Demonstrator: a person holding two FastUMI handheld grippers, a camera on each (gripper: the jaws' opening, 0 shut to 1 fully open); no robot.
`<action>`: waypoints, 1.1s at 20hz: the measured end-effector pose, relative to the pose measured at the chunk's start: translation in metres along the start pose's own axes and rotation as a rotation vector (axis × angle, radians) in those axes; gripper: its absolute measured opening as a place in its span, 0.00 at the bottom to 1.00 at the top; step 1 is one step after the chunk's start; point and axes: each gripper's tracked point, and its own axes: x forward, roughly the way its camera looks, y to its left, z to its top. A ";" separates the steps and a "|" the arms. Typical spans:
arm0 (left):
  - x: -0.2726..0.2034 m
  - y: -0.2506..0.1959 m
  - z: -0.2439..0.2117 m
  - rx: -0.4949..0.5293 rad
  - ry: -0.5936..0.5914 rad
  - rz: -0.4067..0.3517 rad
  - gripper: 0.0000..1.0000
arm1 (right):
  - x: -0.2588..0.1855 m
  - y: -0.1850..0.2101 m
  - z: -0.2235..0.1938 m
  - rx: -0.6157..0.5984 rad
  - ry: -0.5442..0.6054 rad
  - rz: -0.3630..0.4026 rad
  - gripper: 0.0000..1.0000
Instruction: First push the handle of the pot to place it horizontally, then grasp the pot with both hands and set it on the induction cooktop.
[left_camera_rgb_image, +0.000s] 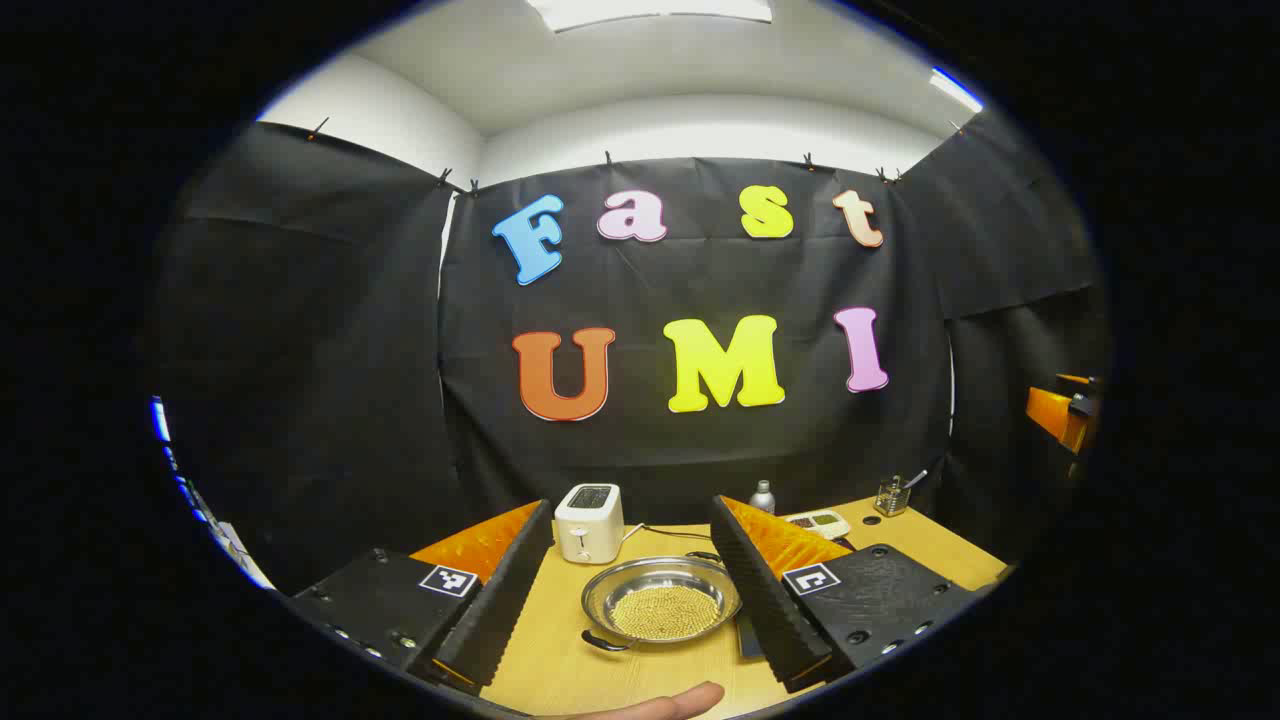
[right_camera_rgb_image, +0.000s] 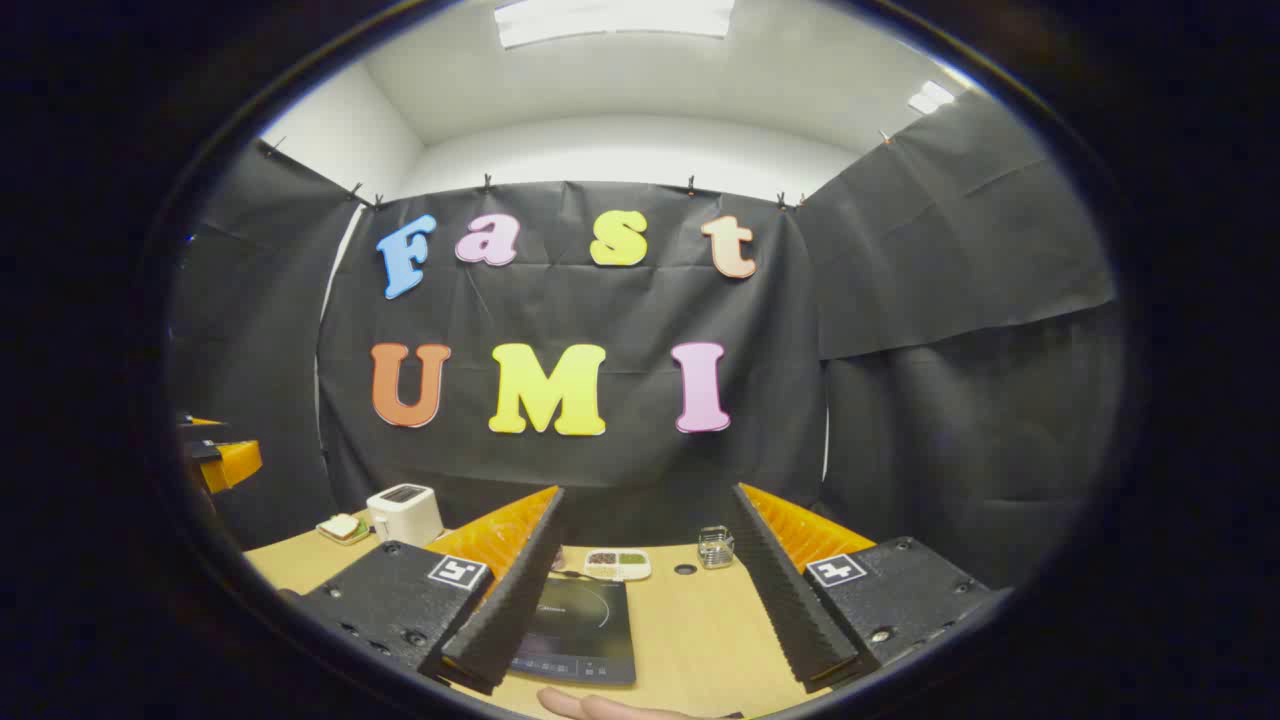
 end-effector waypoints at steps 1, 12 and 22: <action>-0.001 0.001 0.002 0.002 -0.007 0.008 0.95 | -0.001 0.003 0.001 0.002 -0.008 0.009 1.00; 0.004 -0.001 -0.007 -0.021 -0.007 -0.007 0.95 | -0.003 -0.025 0.018 -0.067 -0.099 -0.066 0.96; 0.023 -0.018 -0.054 -0.029 0.123 -0.061 0.45 | 0.001 -0.019 0.011 -0.093 -0.102 -0.049 0.96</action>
